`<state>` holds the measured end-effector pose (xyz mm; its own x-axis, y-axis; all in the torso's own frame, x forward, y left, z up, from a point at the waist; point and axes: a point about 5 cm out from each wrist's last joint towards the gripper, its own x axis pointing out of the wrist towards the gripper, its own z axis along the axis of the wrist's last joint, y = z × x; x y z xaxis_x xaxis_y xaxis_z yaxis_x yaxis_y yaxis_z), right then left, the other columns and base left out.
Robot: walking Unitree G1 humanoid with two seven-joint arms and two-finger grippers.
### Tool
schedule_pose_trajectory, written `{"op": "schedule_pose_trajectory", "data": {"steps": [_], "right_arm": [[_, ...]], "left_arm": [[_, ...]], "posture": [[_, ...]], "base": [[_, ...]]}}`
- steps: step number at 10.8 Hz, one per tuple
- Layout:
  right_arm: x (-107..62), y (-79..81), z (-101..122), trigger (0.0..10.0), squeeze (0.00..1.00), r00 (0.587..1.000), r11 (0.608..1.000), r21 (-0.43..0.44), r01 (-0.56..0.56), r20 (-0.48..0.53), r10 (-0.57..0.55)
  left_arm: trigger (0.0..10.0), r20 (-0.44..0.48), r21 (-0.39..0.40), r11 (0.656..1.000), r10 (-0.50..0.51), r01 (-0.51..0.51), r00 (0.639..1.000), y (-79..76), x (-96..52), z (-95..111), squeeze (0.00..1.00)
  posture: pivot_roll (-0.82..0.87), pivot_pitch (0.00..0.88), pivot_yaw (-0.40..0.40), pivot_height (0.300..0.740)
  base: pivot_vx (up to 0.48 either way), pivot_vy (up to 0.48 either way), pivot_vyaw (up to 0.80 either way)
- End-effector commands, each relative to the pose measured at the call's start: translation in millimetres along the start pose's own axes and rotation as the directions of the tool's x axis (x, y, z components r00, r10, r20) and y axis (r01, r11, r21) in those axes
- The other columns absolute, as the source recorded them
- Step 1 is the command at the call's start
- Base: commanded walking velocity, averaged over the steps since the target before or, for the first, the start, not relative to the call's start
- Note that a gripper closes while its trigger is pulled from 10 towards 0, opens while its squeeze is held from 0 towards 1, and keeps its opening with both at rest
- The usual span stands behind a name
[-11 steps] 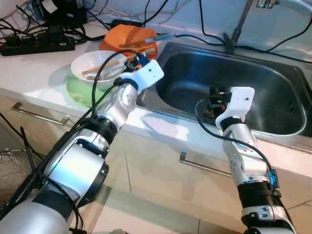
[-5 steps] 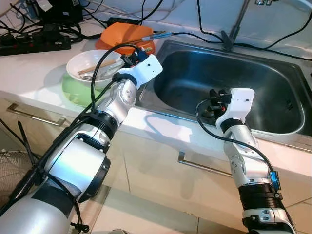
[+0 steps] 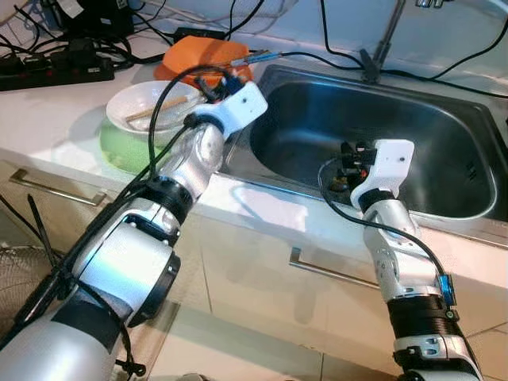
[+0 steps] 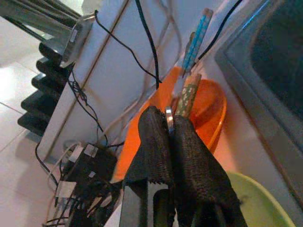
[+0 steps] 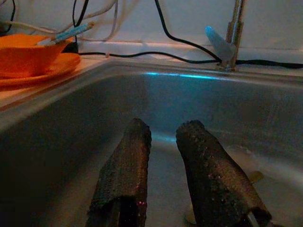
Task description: Kitchen organization
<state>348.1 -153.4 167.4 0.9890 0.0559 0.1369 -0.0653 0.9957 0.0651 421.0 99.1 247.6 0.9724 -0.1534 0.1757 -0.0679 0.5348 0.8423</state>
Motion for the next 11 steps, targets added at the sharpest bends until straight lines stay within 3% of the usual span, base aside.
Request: {"op": "schedule_pose_trajectory", "data": {"steps": [1,2,3,4,5,7,8,11], "right_arm": [[3.0,-1.1,1.2,10.0,0.0,1.0,1.0,0.001,0.01,0.002,-0.01],[4.1,-0.2,1.5,10.0,0.0,1.0,1.0,0.002,0.007,0.004,-0.007],[6.7,1.8,1.8,10.0,0.0,1.0,1.0,0.006,0.0,0.006,0.0],[9.7,4.9,2.4,10.0,0.0,1.0,1.0,0.012,-0.01,0.009,0.01],[11.9,5.9,3.0,10.0,0.0,1.0,1.0,0.014,-0.015,0.011,0.014],[18.2,10.0,3.9,10.0,0.0,0.999,0.999,0.021,-0.033,0.016,0.033],[21.7,11.7,3.3,10.0,0.0,0.999,0.999,0.022,-0.041,0.014,0.041],[29.2,11.9,0.1,10.0,0.0,0.999,0.999,0.026,-0.043,0.004,0.043]], "left_arm": [[0.0,0.035,-0.015,0.999,0.036,-0.036,0.999,6.0,2.6,12.6,0.0],[0.0,0.043,-0.03,0.999,0.043,-0.042,0.998,7.5,2.7,15.1,0.0],[0.0,0.059,-0.109,0.993,0.048,-0.041,0.997,10.8,2.9,21.2,0.0],[10.0,0.095,-0.192,0.981,0.035,-0.017,0.995,15.0,2.3,29.5,0.0],[10.0,0.103,-0.254,0.967,0.032,-0.005,0.994,18.7,2.0,31.3,0.0],[10.0,0.119,-0.422,0.906,0.024,0.029,0.993,29.3,-2.3,36.2,0.0],[10.0,0.136,-0.456,0.89,0.039,0.027,0.99,37.9,-6.0,39.8,0.0],[10.0,0.313,-0.417,0.909,0.122,0.02,0.942,62.9,-19.2,67.1,0.0]], "posture": [[0.09,0.11,-0.048,0.74],[0.1,0.104,-0.049,0.74],[0.11,0.095,-0.05,0.74],[0.12,0.083,-0.051,0.74],[0.13,0.077,-0.052,0.74],[0.15,0.053,-0.059,0.74],[0.16,0.037,-0.064,0.74],[0.2,0.0,-0.071,0.74]], "base": [[0.0,0.0,0.0],[0.0,0.0,0.0],[0.0,0.0,0.0],[0.0,0.0,0.0],[0.0,0.0,0.0],[0.0,0.0,0.0],[0.0,0.0,0.0],[0.0,0.0,0.0]]}}
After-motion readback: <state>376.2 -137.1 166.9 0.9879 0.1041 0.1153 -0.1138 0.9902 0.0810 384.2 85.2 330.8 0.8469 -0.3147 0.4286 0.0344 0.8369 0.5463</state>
